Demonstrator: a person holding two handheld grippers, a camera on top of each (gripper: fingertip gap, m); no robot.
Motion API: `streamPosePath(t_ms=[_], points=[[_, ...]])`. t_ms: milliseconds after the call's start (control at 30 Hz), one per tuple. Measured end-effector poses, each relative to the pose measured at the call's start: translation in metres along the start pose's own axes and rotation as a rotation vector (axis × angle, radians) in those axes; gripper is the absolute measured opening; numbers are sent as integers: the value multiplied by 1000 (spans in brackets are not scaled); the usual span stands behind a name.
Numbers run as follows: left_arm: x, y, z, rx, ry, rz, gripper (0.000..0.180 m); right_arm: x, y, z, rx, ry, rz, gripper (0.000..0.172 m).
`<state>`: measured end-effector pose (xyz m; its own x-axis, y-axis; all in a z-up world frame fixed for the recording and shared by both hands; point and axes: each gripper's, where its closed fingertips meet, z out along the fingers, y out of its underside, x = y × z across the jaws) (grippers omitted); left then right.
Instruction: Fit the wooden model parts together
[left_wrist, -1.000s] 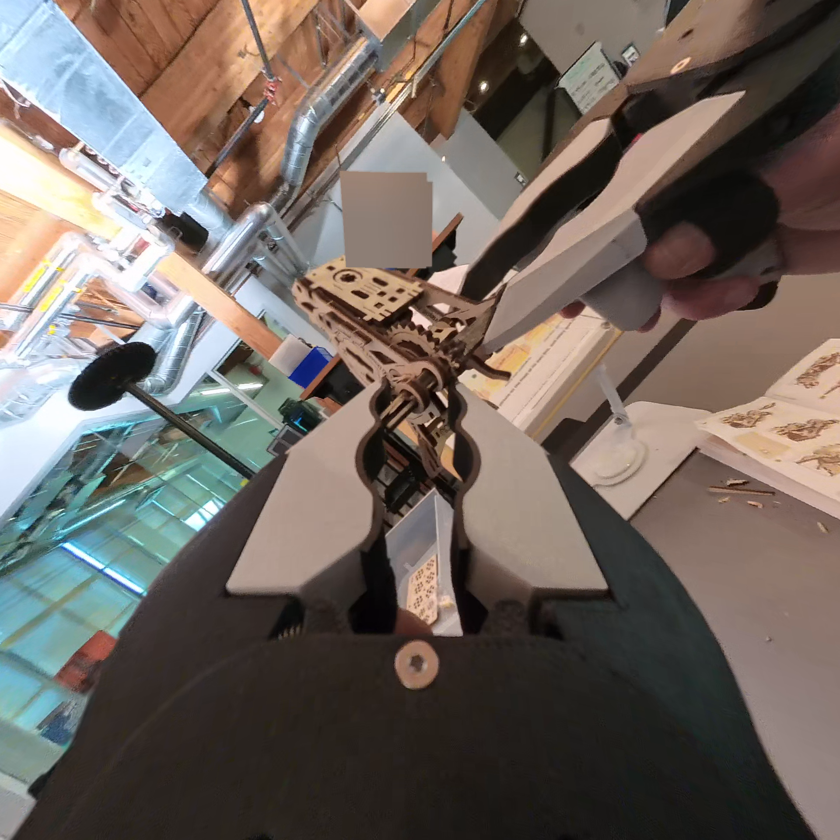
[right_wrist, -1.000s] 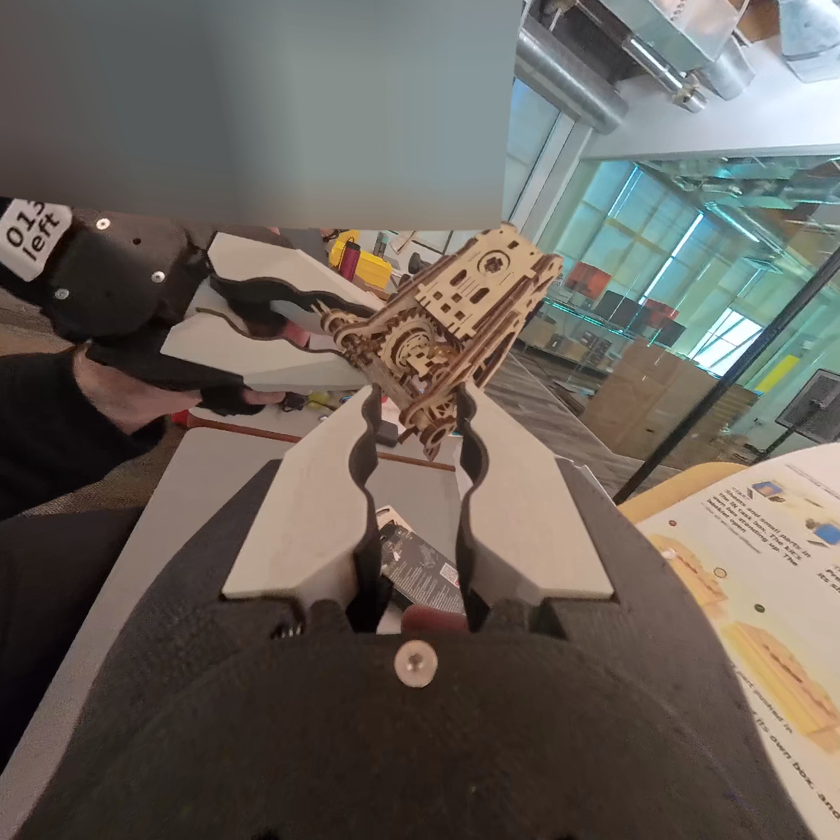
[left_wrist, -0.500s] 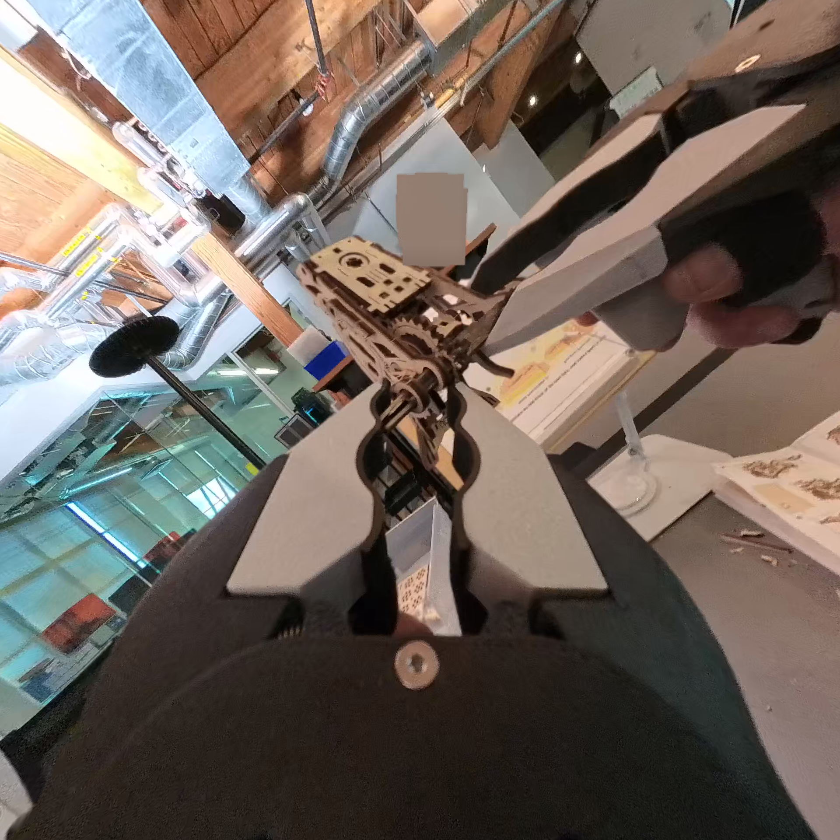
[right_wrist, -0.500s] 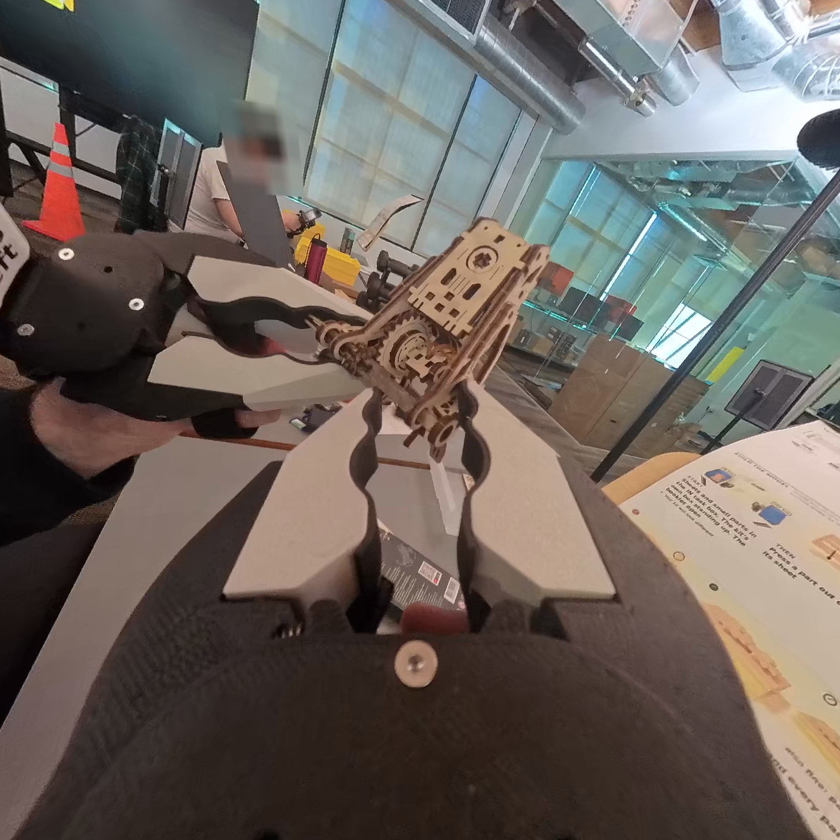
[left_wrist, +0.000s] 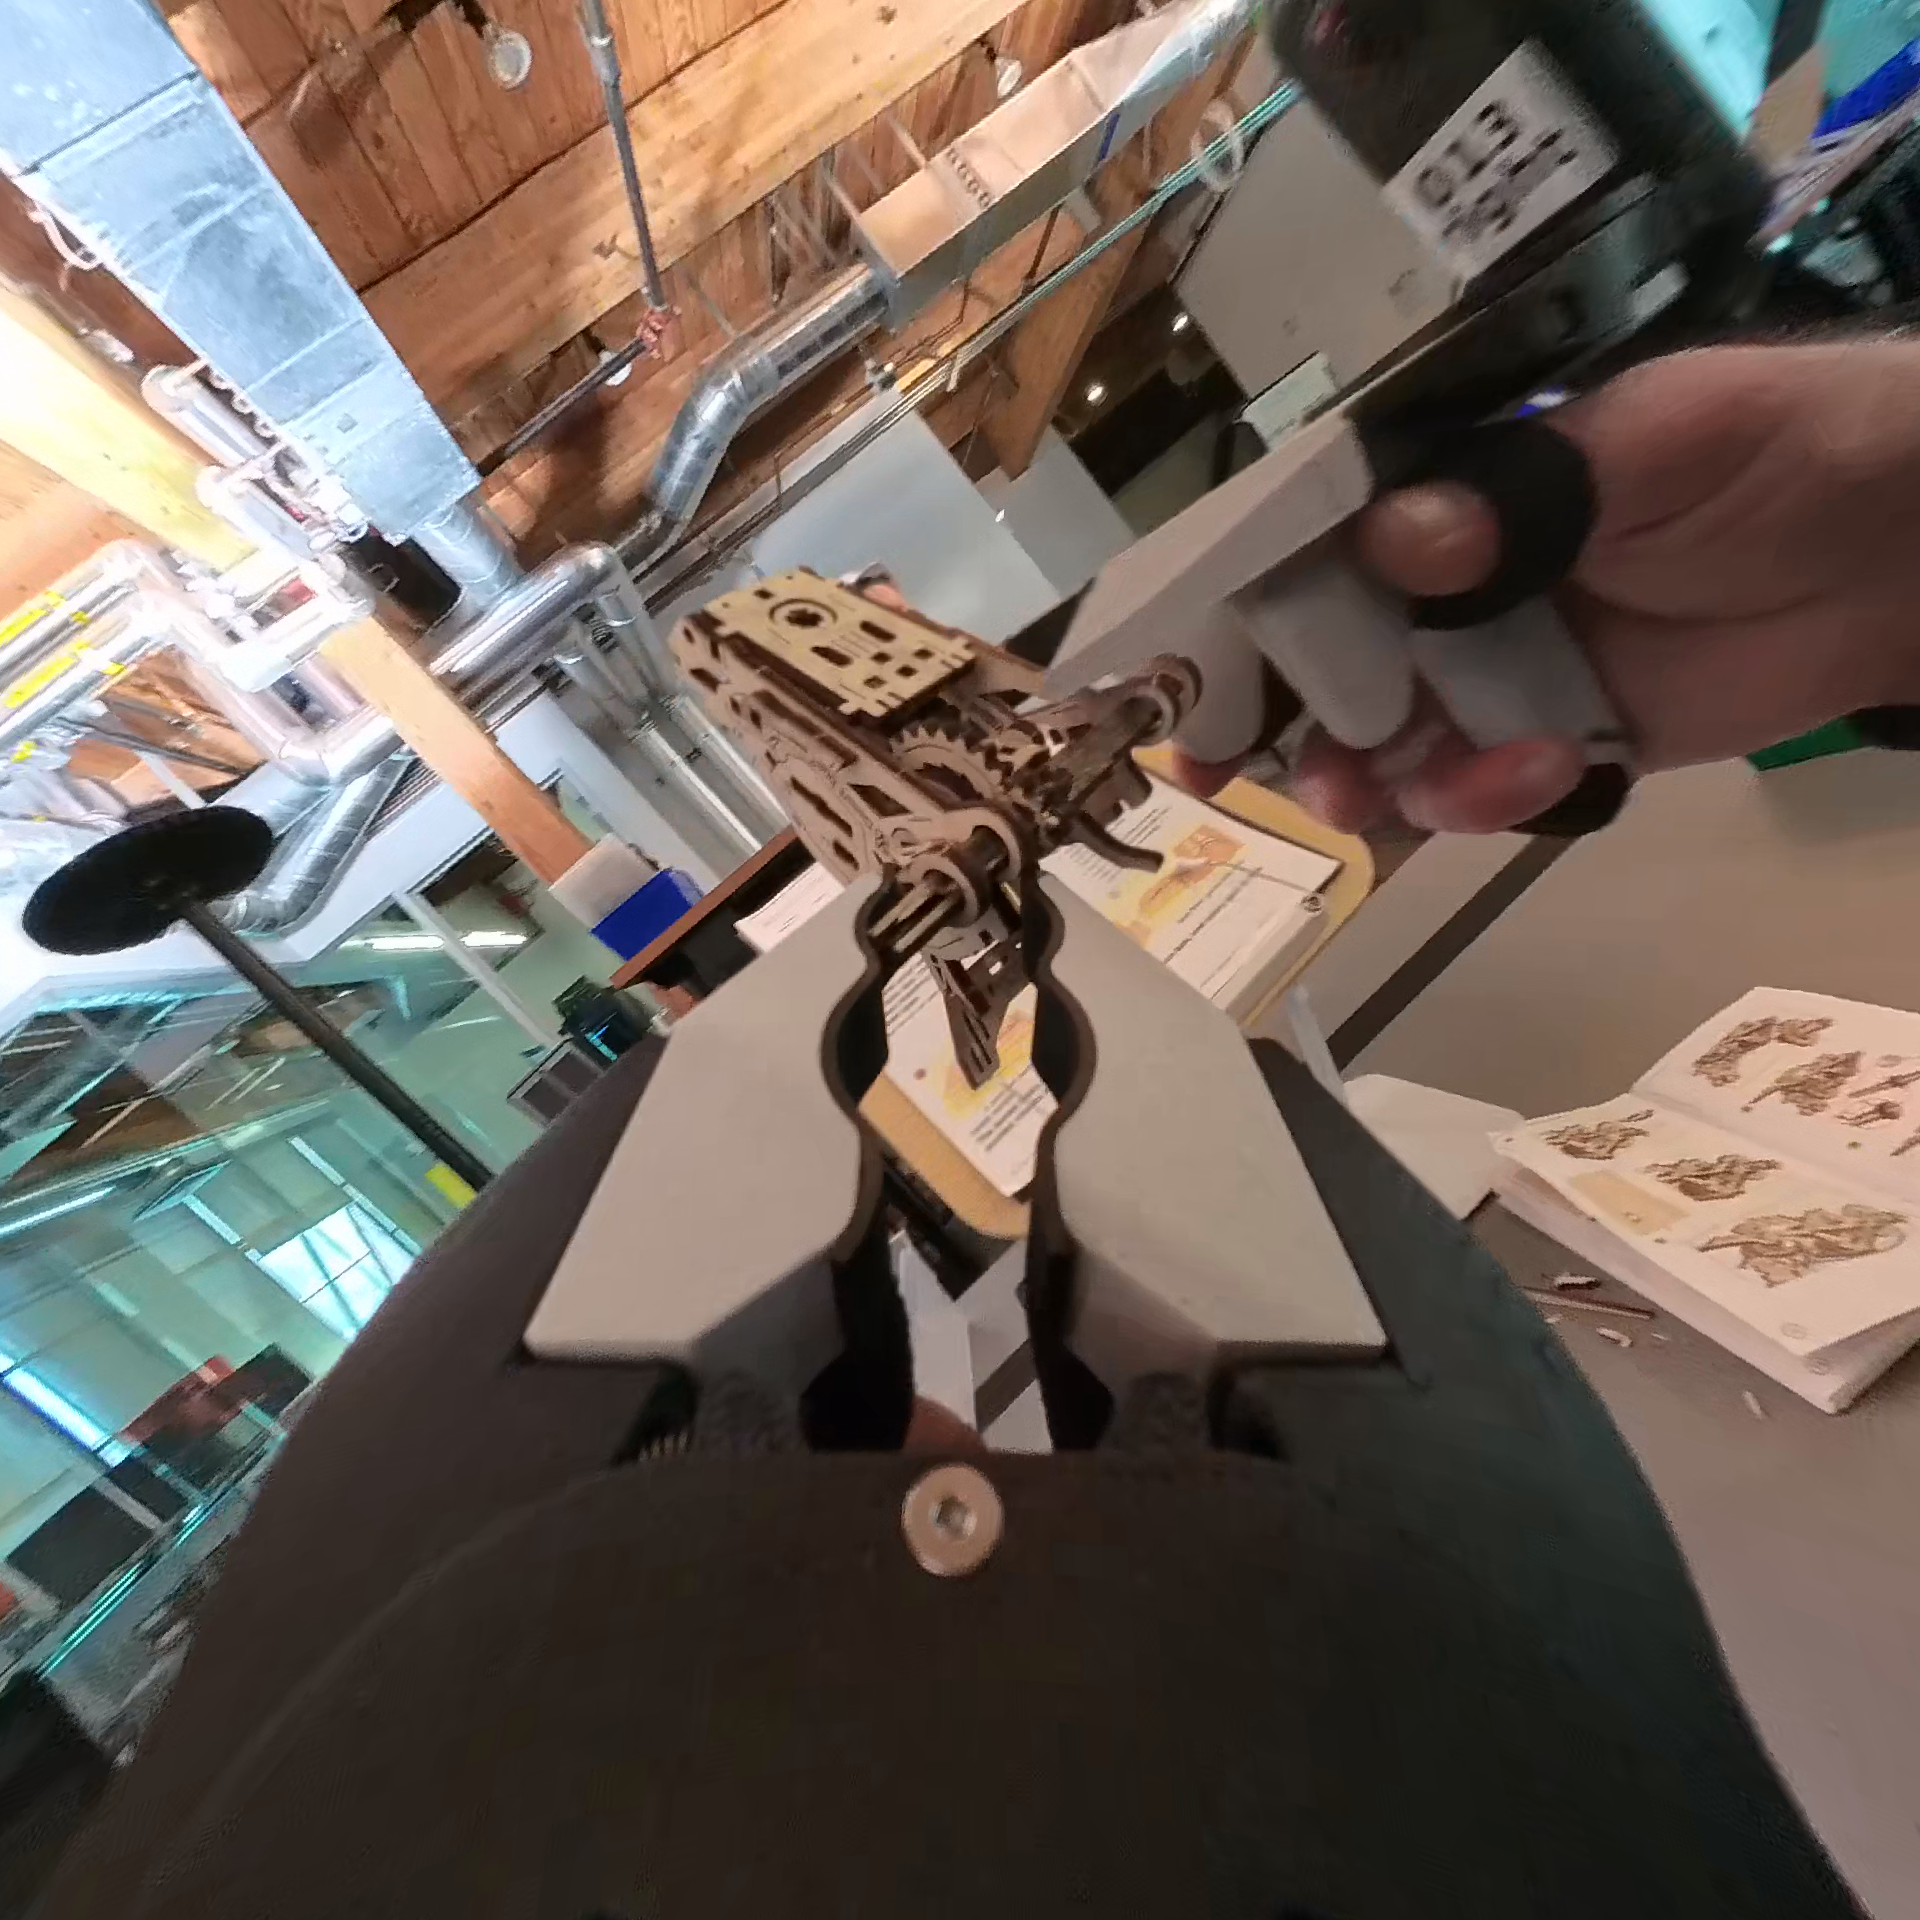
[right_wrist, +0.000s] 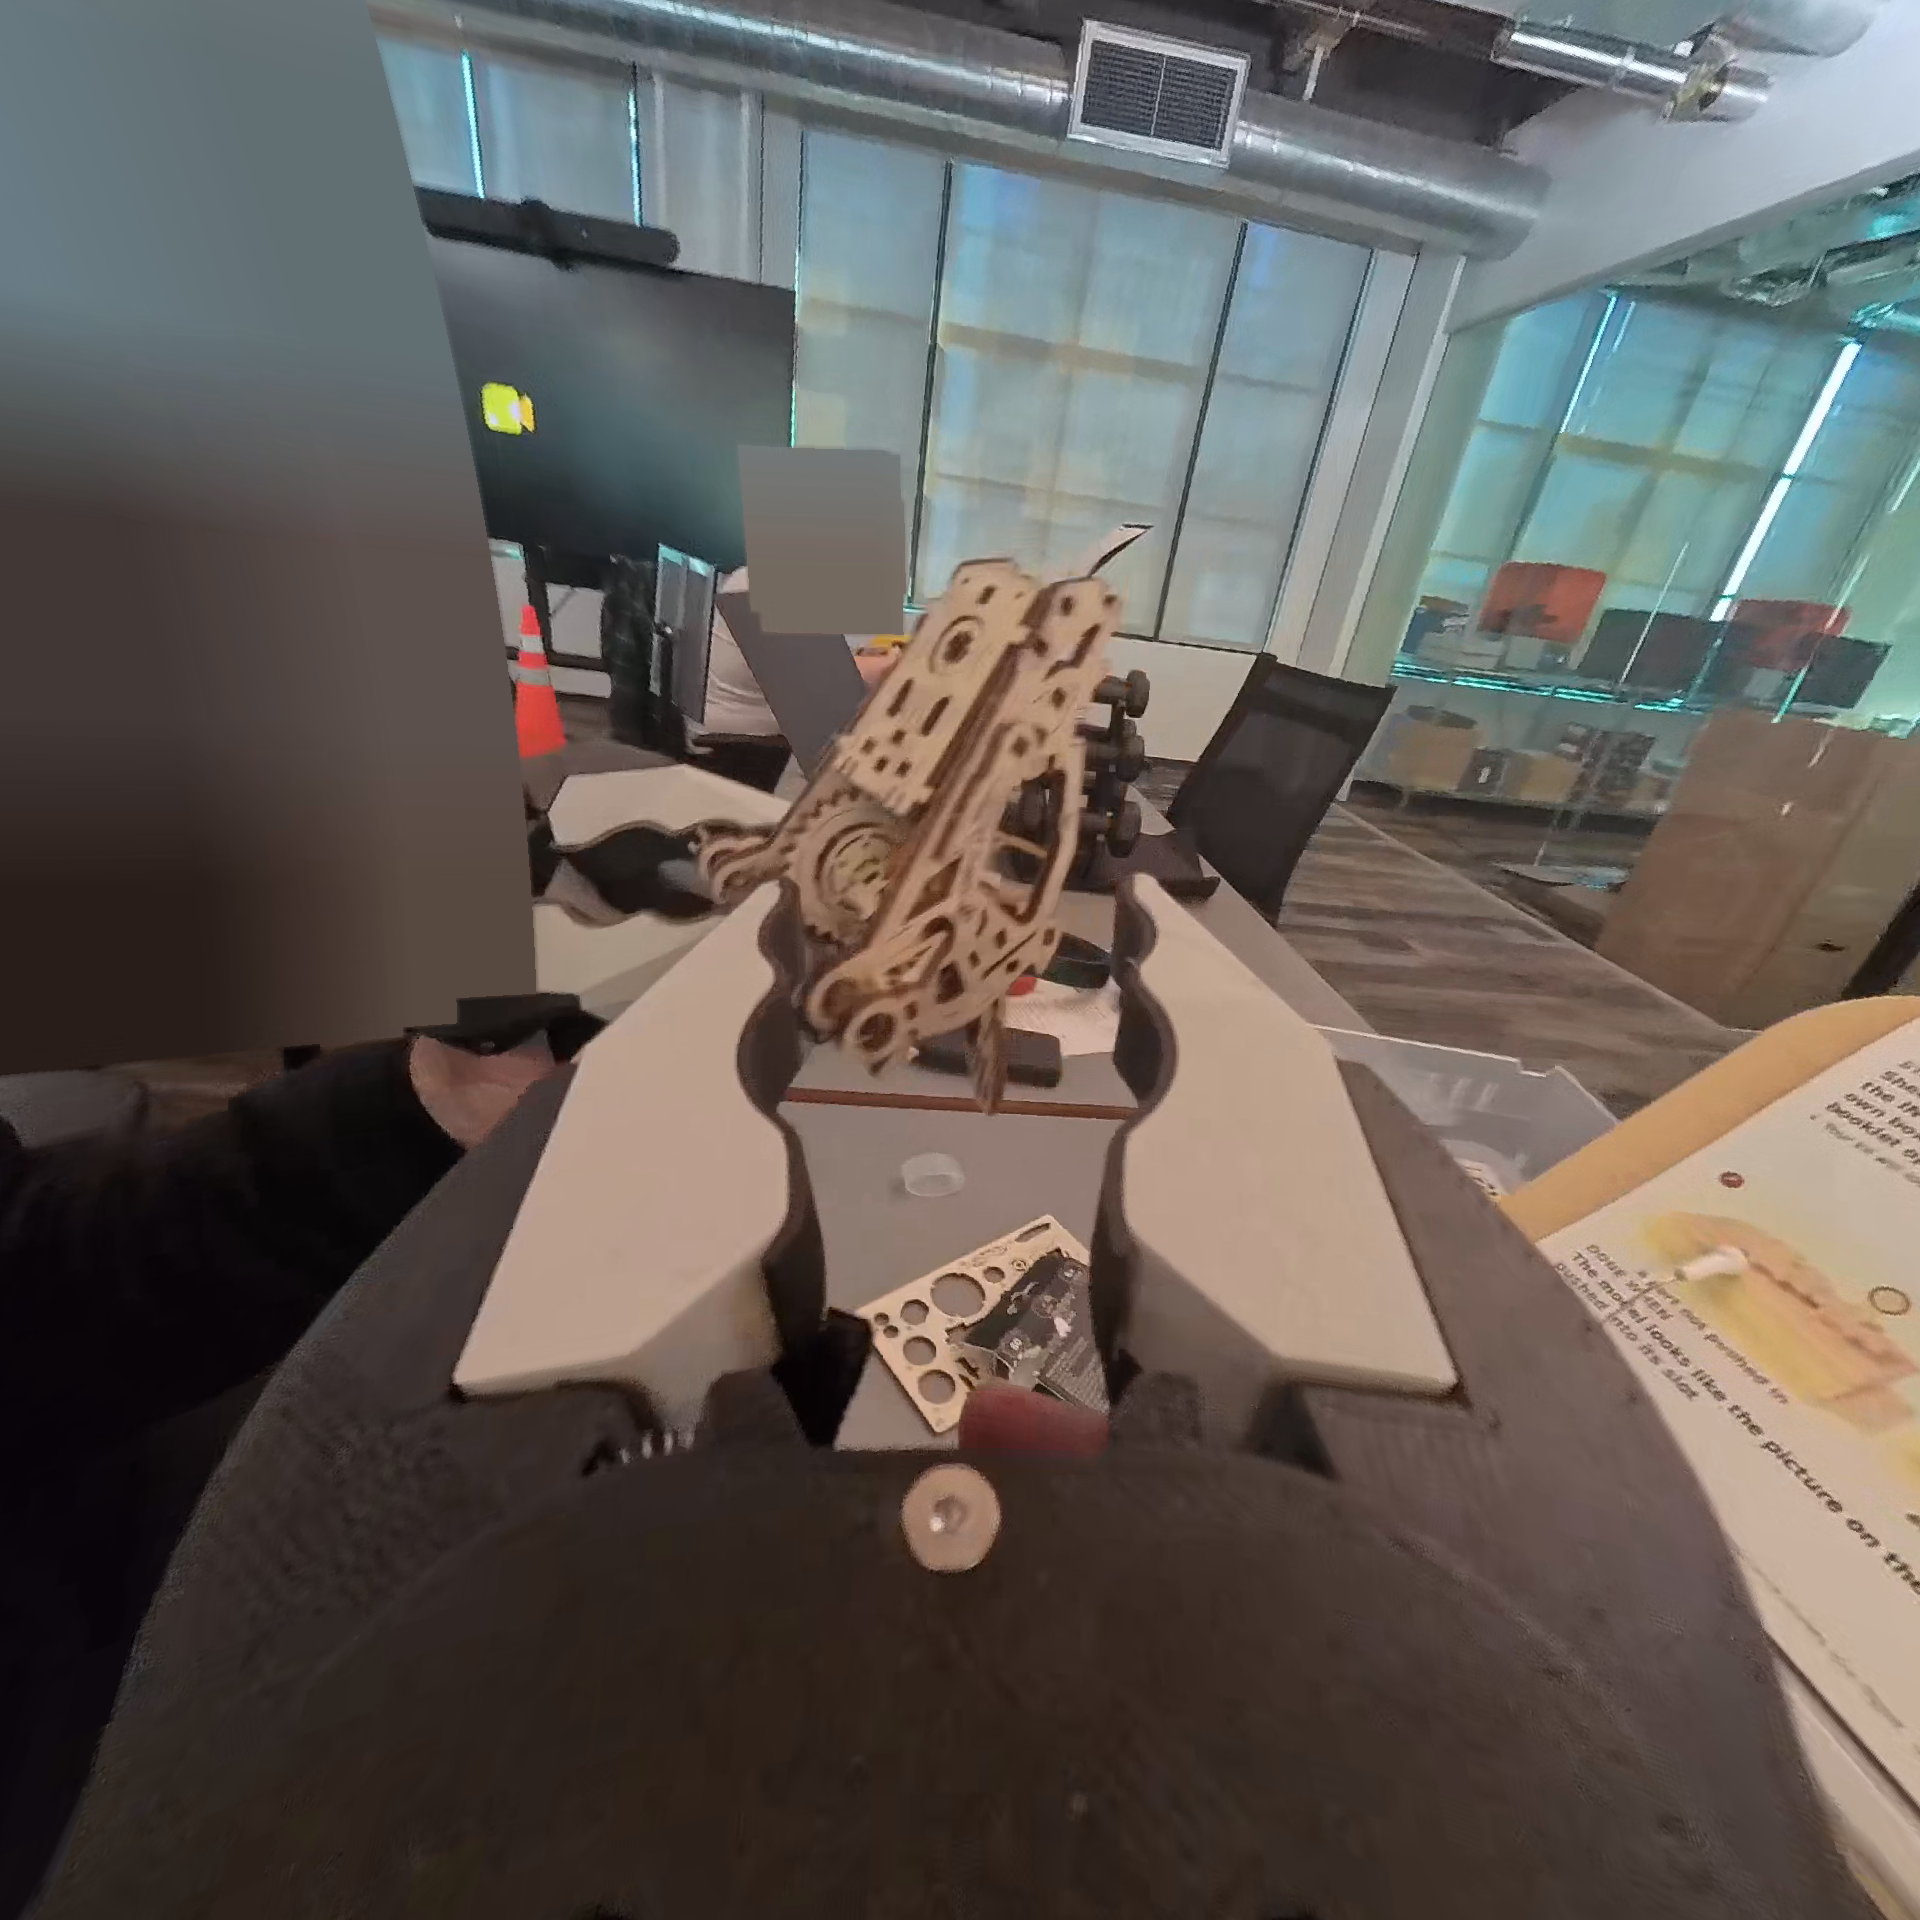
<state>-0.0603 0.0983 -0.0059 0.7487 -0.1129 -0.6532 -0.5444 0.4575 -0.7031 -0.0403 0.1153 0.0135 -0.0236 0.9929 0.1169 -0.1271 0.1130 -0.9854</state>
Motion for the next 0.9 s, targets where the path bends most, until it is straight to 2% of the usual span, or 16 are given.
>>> streamPosePath(t_ms=[167,300,533,700,900], points=[[15,-2,2,15,86,-8,20,-5,-5,2,36,-134,123,50],[20,-2,1,26,107,-13,20,0,1,1,46,-156,216,41],[22,3,0,34,136,-34,20,4,10,1,44,-137,234,38],[22,7,-2,44,157,-116,28,8,7,2,58,-105,237,34],[20,6,-6,80,174,-203,25,4,9,7,47,-85,239,34]])
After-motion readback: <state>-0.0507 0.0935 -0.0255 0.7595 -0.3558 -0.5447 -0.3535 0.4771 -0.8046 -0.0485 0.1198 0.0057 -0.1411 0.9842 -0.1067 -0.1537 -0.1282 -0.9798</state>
